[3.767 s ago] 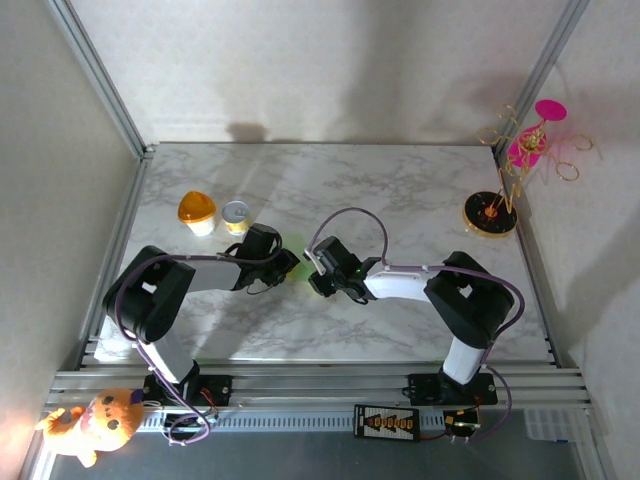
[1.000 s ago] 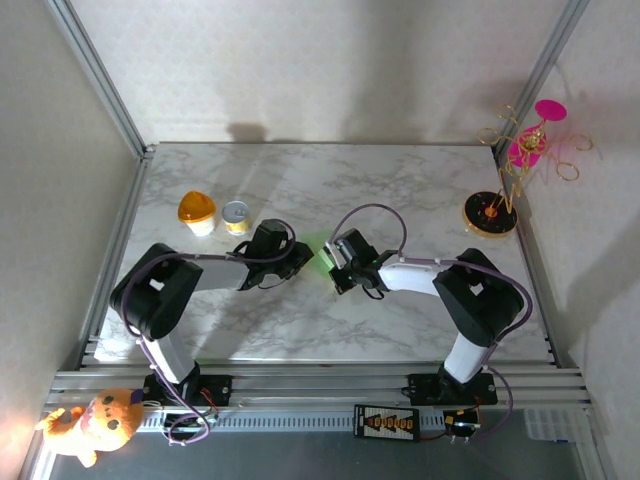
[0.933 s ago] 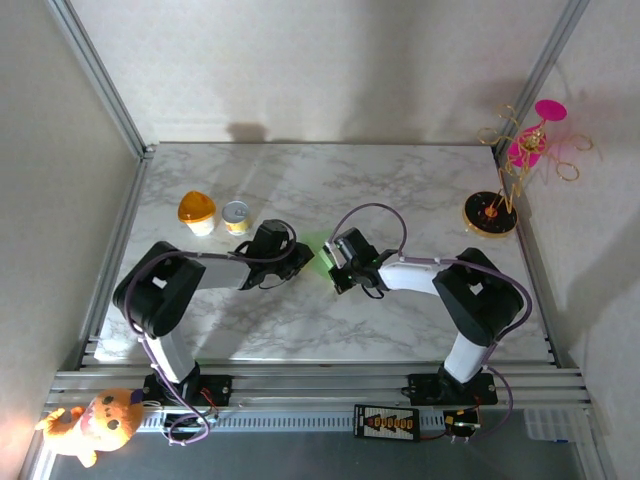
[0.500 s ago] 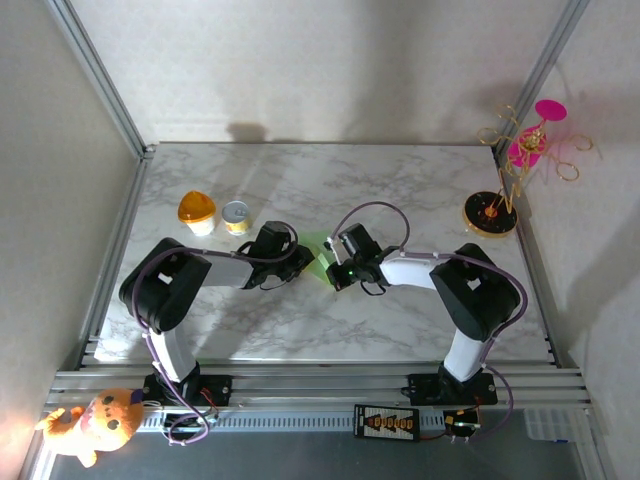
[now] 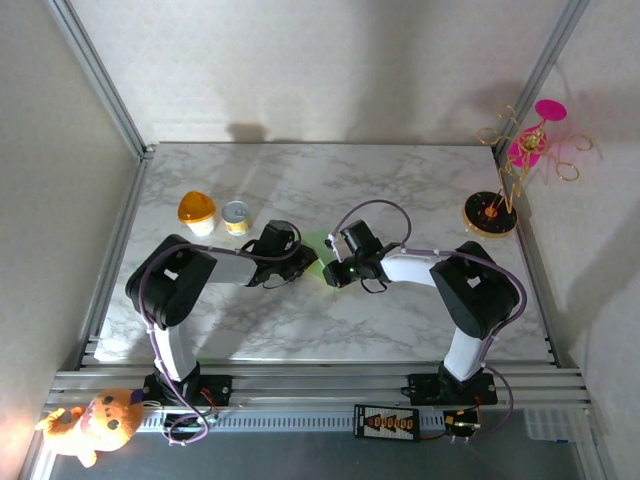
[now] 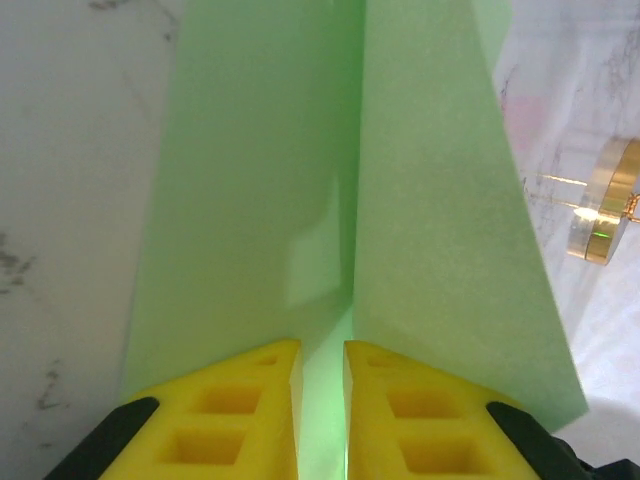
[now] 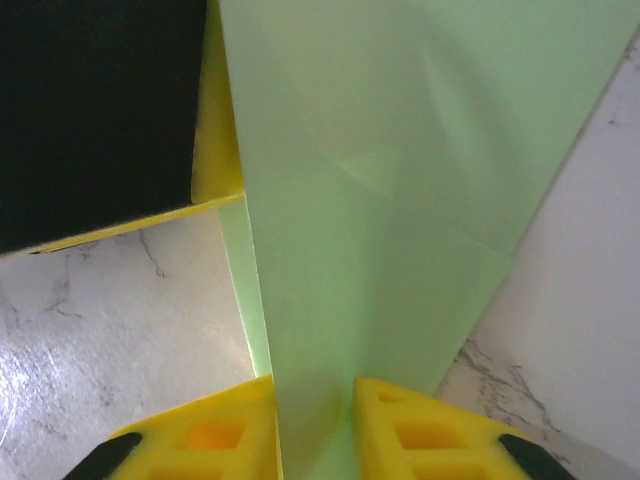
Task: Fold a paper plane with a square sheet of paper (pick it up from the middle)
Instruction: Fourth fold the wing at the center of the table.
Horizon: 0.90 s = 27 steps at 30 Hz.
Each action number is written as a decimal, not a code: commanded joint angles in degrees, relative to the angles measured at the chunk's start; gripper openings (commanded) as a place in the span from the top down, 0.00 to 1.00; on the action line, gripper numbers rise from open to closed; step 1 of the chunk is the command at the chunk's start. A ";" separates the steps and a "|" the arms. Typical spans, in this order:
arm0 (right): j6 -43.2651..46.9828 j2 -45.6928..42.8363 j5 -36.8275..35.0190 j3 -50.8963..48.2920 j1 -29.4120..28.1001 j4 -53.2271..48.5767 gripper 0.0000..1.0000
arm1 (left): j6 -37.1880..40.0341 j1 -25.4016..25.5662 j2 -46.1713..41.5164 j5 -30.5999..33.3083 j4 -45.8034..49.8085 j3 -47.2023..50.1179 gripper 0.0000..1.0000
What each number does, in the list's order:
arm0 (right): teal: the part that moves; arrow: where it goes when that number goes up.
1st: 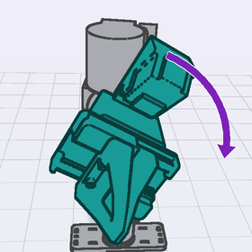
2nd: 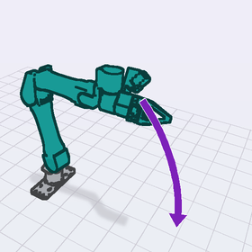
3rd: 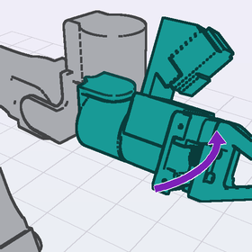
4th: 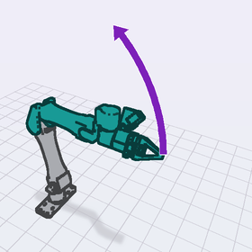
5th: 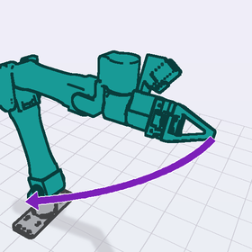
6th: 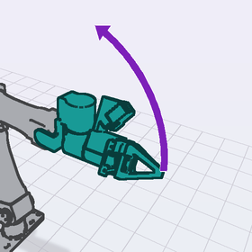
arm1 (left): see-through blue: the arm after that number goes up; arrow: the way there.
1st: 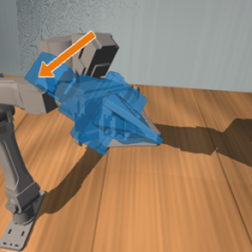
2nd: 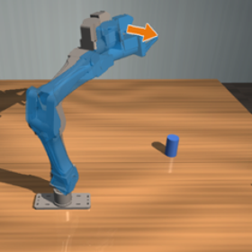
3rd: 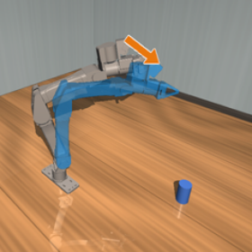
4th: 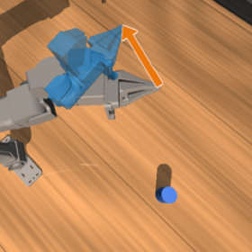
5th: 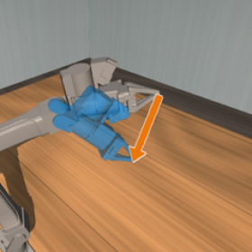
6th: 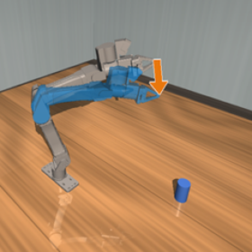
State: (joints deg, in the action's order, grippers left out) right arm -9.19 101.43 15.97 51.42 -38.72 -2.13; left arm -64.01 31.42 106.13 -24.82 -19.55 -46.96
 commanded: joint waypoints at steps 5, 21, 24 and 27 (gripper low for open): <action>0.40 -1.80 -4.34 3.28 -0.76 -5.36 0.73 | 1.25 0.57 1.17 1.97 5.31 -1.21 0.84; 0.67 -0.38 -16.47 6.55 -6.96 -9.73 0.81 | 0.99 0.57 1.45 2.14 5.93 -1.12 0.84; 0.74 0.11 -15.90 6.27 -6.98 -9.39 0.83 | 0.99 0.57 1.43 2.14 6.00 -1.12 0.84; 0.75 0.61 -15.13 5.97 -6.98 -9.01 0.85 | 0.99 0.62 1.41 2.19 6.09 -1.12 0.84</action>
State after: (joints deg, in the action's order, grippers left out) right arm -8.54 101.38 1.10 56.90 -45.32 -10.55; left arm -64.01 31.46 106.17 -24.23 -17.26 -47.86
